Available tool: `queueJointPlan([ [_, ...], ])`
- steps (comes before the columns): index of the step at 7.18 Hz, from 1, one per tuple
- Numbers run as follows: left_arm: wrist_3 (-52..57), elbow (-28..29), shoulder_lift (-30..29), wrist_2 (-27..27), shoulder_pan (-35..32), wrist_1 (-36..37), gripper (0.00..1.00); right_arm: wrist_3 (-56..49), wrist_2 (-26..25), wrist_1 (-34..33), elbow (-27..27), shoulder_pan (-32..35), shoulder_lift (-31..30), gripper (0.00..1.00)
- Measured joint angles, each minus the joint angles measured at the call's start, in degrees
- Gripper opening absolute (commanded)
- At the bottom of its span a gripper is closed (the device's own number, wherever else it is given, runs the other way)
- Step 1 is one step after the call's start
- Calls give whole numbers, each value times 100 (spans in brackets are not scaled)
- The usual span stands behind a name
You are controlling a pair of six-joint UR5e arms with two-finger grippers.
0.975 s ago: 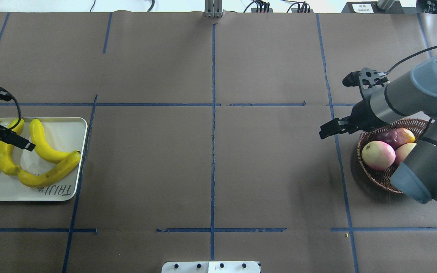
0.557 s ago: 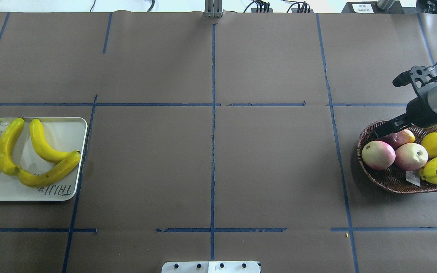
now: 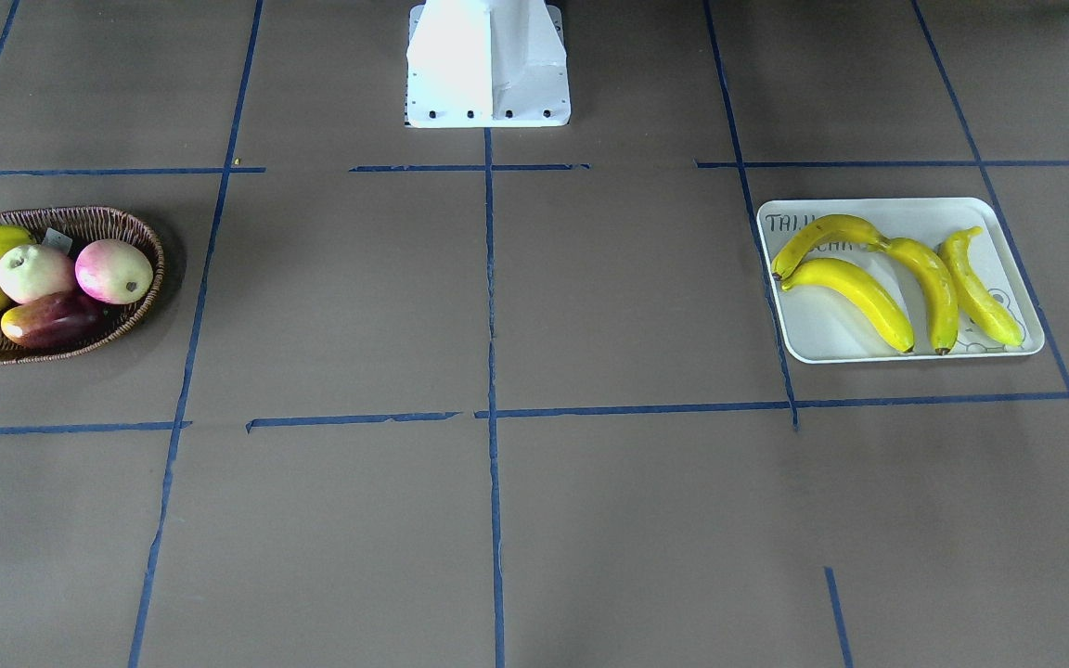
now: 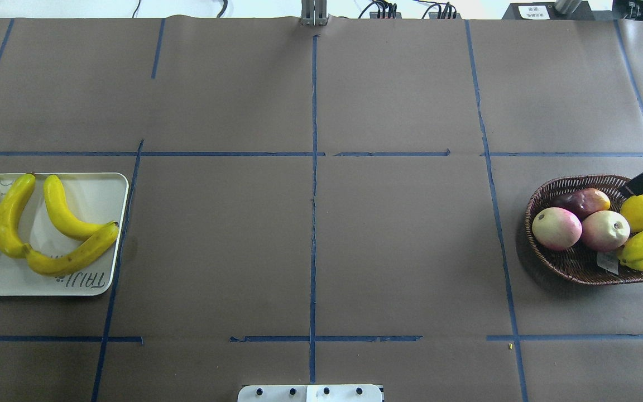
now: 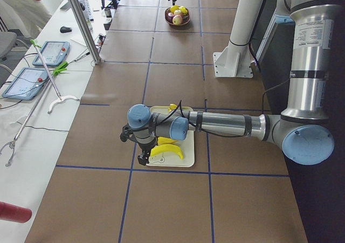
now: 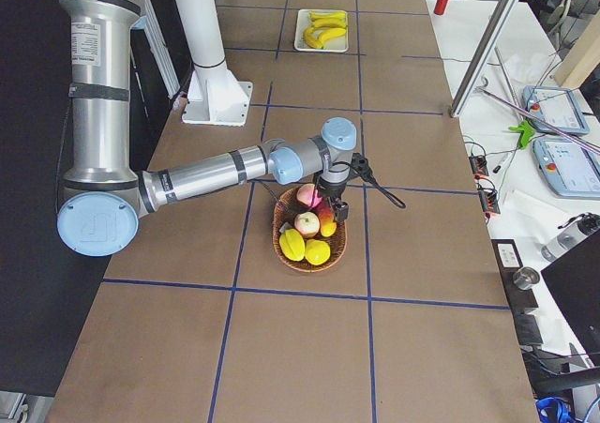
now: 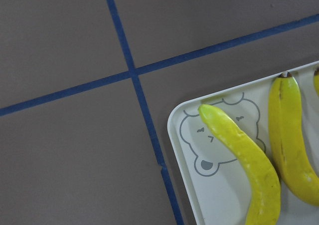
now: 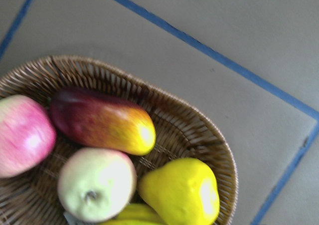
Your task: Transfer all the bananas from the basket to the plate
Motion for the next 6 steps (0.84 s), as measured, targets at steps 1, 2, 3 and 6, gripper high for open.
queueJointPlan([
  [1,-3,64,64,-3,-62,42,100,-221,-10,-95,-75,292,-223,100],
  [2,-11,110,138,-7,-85,55,100,-288,-13,-132,-152,543,-353,100],
  [3,-11,101,171,7,-102,63,100,-310,44,-147,-255,753,-414,100],
  [6,13,-141,424,64,-227,41,100,-386,208,-116,-450,1157,-628,100],
])
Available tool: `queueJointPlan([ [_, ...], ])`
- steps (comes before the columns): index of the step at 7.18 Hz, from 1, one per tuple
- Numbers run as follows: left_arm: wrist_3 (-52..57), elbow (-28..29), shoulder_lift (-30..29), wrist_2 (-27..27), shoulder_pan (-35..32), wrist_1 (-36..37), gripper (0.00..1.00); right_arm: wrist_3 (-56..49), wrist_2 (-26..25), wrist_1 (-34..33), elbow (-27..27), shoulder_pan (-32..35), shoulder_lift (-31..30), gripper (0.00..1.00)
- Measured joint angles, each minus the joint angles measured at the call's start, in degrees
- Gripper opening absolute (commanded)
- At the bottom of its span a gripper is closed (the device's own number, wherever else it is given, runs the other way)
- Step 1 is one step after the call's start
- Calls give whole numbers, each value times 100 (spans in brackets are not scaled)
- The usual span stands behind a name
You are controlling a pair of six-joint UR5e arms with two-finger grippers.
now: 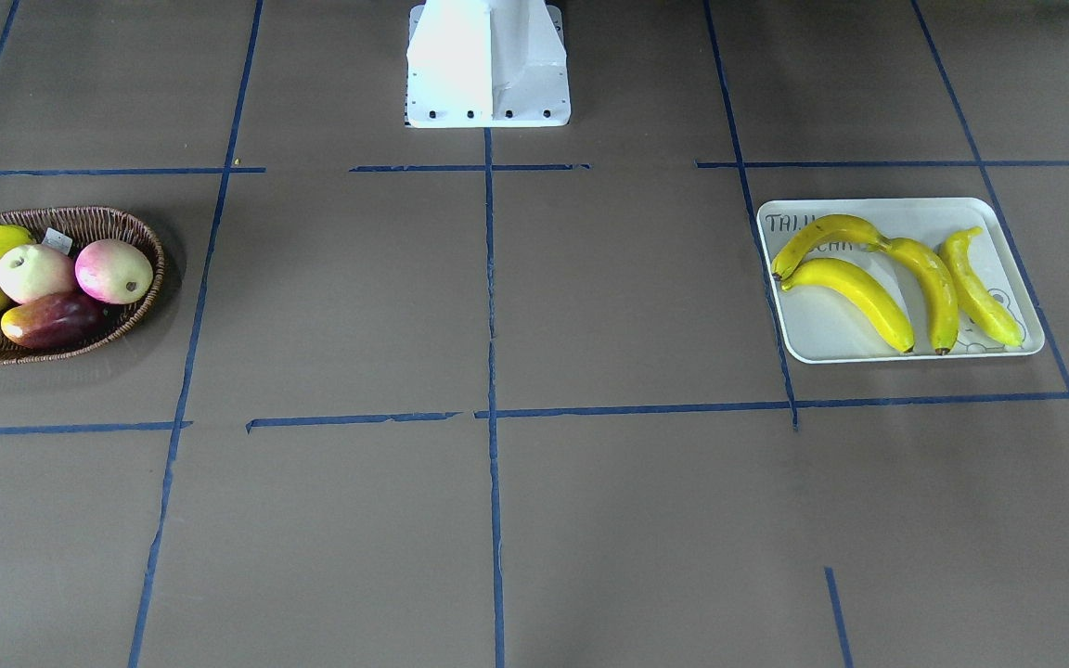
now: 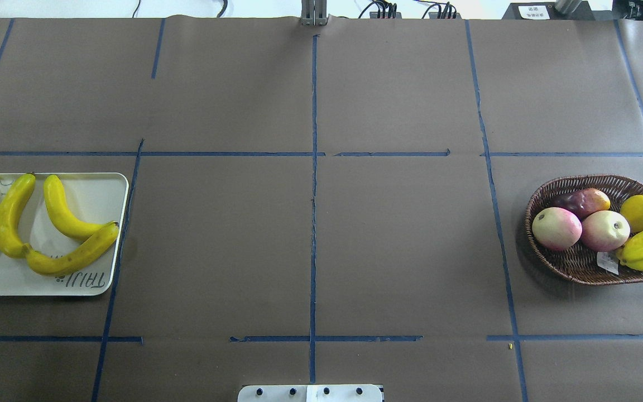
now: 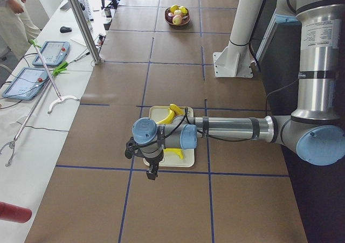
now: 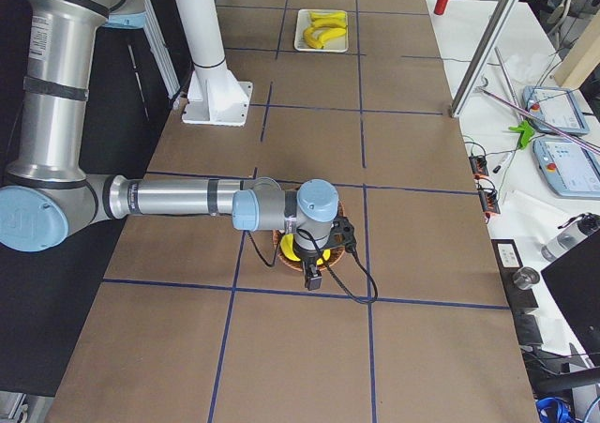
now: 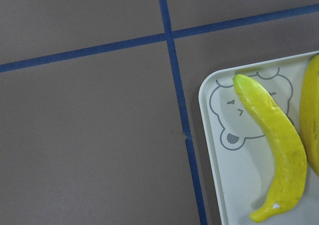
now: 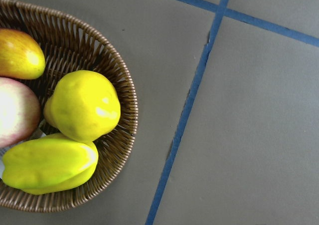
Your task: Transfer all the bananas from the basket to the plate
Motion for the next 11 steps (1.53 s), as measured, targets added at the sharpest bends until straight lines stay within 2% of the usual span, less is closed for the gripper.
queueJointPlan([
  [3,-17,-222,171,691,-12,17,100,34,-19,74,-201,151,-110,100],
  [4,-33,-253,185,737,-13,11,100,49,-30,80,-202,160,-121,100],
  [7,-25,-297,234,507,-11,-4,100,70,-69,74,-59,234,-79,100],
  [11,4,-301,309,482,-12,-35,100,212,-57,-170,182,353,-73,100],
])
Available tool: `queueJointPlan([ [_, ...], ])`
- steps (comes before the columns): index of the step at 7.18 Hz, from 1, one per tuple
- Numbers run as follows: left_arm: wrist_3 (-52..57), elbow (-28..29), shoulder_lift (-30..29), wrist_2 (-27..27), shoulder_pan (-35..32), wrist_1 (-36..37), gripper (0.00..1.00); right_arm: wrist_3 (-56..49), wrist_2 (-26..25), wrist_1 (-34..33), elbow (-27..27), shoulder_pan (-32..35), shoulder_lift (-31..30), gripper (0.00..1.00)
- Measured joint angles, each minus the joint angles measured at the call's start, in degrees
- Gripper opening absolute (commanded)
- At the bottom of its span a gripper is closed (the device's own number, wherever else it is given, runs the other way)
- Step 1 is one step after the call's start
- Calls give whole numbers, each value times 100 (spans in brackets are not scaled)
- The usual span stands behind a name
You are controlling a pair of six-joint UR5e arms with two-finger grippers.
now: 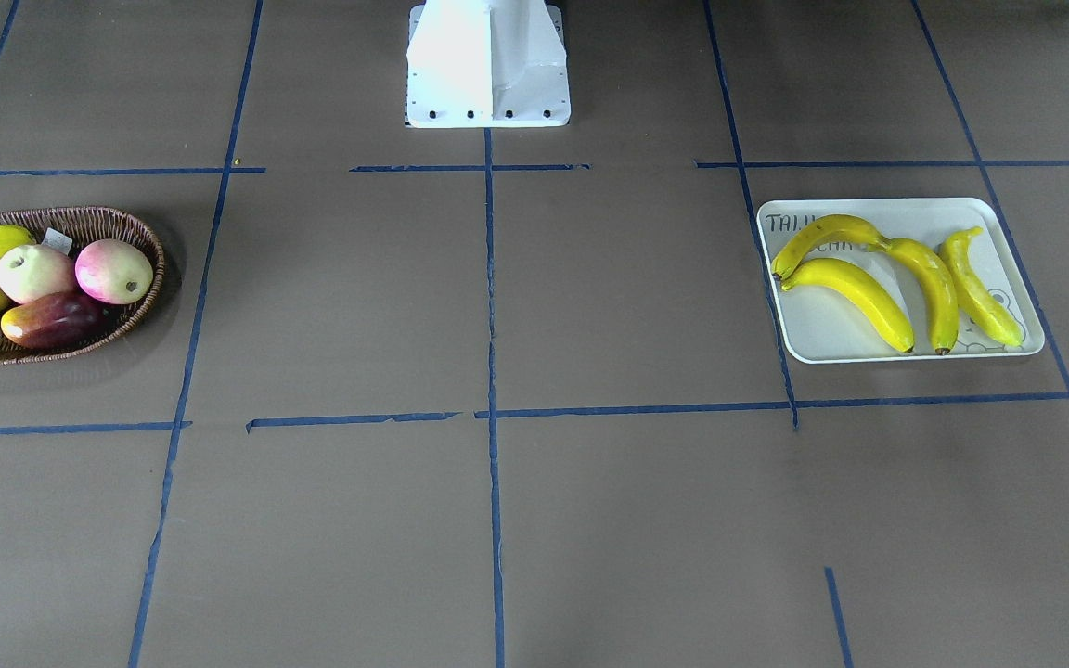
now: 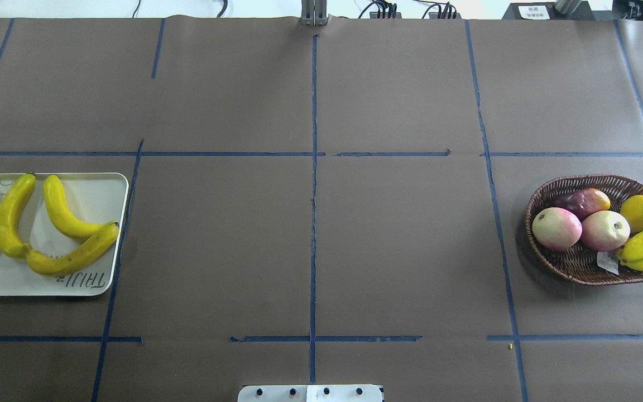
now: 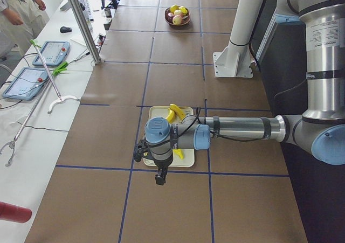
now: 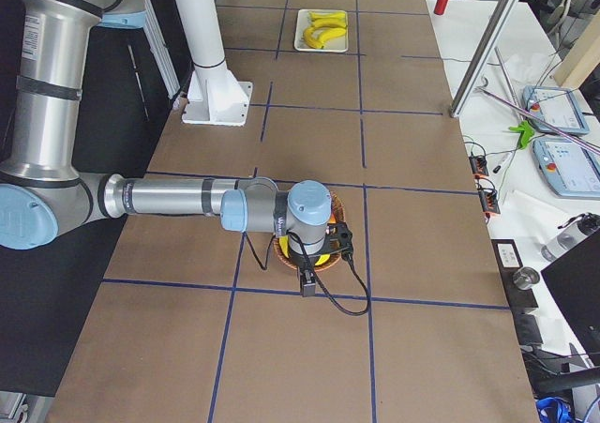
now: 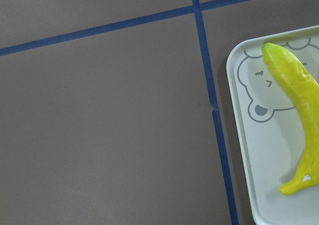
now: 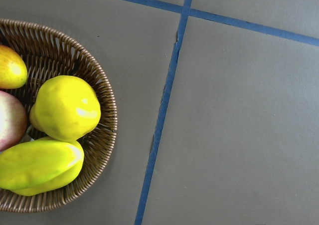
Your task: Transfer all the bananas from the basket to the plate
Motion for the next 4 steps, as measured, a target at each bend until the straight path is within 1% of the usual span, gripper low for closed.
queueJointPlan([
  [4,1,-9,26,-6,2,-6,100,34,53,-1,-3,-1,-9,100],
])
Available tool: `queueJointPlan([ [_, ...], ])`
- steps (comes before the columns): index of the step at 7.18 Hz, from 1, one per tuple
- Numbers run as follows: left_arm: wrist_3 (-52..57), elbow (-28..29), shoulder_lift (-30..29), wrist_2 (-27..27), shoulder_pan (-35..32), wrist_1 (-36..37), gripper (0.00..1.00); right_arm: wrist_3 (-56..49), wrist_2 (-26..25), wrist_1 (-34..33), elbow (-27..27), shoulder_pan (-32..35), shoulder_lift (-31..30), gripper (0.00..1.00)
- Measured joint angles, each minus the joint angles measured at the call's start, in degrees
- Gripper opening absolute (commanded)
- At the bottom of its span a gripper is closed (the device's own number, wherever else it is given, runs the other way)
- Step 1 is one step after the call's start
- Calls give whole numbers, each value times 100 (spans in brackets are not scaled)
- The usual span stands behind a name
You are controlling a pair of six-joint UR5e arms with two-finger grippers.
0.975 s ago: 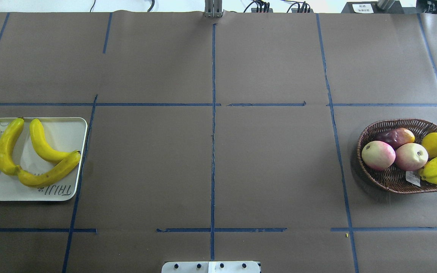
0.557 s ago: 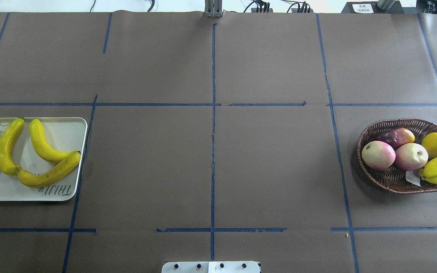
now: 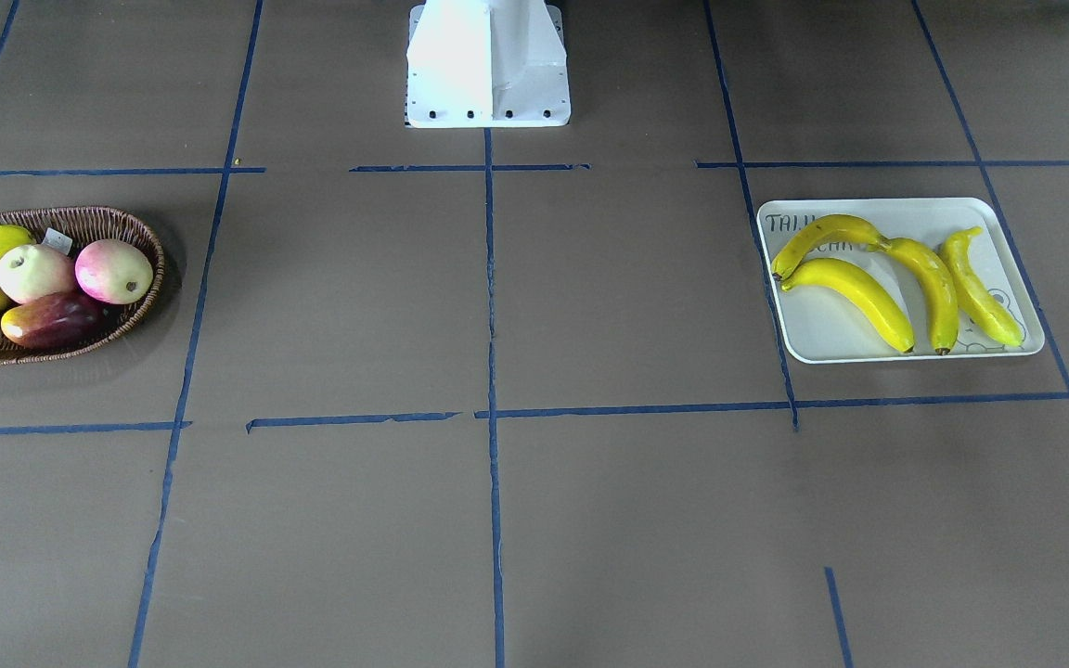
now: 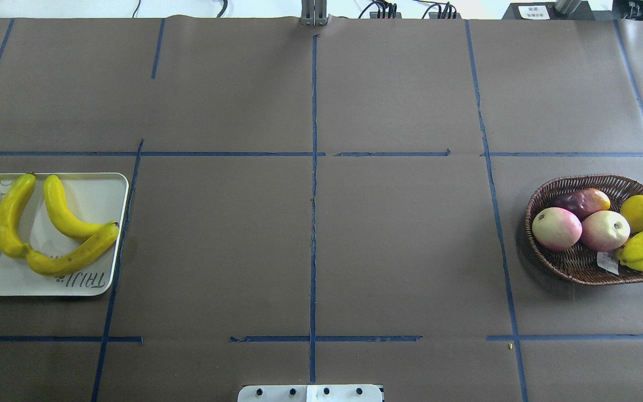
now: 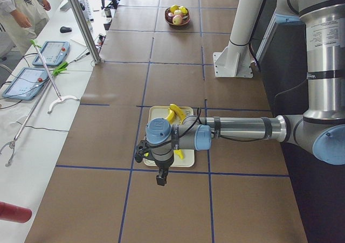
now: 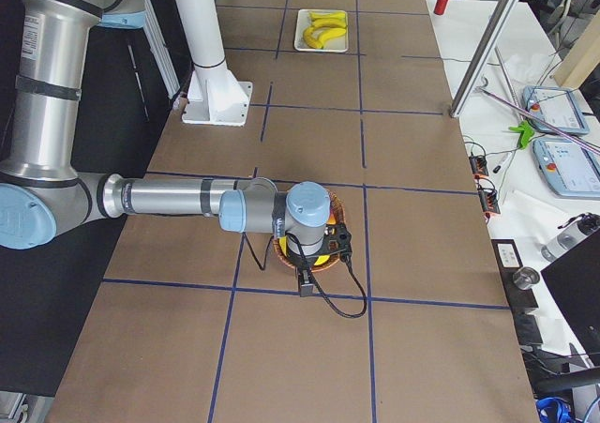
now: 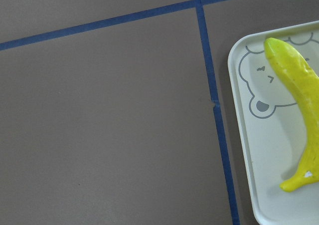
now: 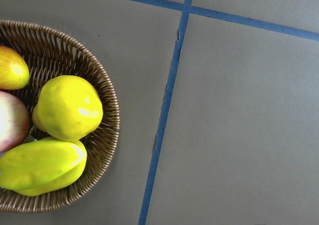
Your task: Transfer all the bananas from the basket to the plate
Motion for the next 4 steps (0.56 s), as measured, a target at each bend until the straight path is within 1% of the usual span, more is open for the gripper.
queueJointPlan([
  [4,0,-3,1,0,0,0,100,0,36,6,1,-1,0,100],
])
